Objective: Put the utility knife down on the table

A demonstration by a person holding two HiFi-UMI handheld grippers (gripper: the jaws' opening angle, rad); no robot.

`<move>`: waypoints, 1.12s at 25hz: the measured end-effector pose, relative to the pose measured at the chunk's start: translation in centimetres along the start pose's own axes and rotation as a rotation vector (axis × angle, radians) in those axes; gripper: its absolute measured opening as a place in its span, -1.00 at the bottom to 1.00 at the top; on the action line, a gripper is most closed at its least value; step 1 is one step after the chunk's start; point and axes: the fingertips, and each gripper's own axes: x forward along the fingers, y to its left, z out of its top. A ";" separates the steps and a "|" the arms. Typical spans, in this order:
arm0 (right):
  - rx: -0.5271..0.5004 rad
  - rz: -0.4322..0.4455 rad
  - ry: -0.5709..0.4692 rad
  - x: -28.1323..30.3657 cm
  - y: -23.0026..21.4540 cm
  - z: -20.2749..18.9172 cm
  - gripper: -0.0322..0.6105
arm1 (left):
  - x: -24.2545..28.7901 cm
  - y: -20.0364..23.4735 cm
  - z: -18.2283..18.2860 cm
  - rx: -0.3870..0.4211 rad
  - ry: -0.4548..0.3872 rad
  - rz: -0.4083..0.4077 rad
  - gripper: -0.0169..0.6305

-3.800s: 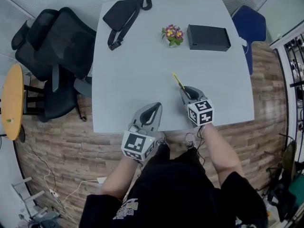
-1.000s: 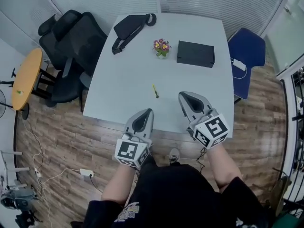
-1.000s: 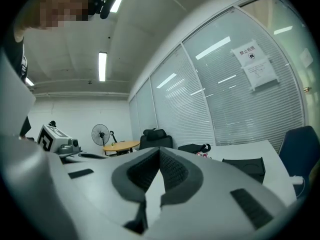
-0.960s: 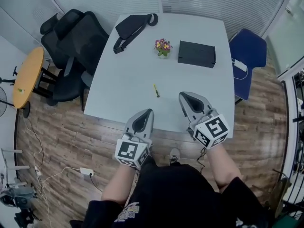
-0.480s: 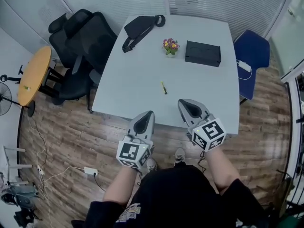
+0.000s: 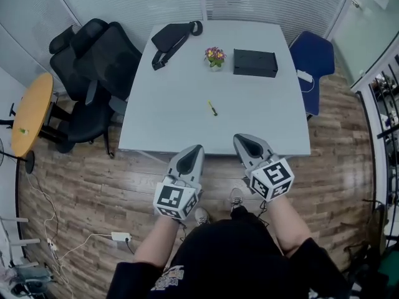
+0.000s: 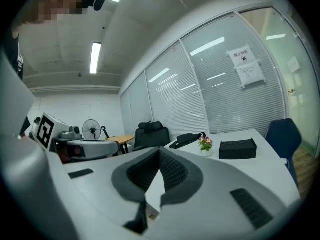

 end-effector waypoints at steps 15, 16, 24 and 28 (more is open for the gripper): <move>-0.009 -0.177 -0.019 -5.4 3.0 -0.8 -0.89 | -3.1 -2.7 -0.2 0.010 -0.011 -0.169 -0.93; -0.009 -0.182 -0.021 -5.5 3.1 -0.9 -0.89 | -3.3 -2.7 -0.3 0.011 -0.011 -0.173 -0.93; -0.005 -0.200 -0.029 -6.1 4.2 -1.1 -0.89 | -4.5 -2.8 -0.4 0.017 -0.010 -0.187 -0.93; -0.003 -0.205 -0.039 -6.1 4.8 -1.0 -0.89 | -5.2 -2.6 -0.5 0.021 -0.008 -0.189 -0.93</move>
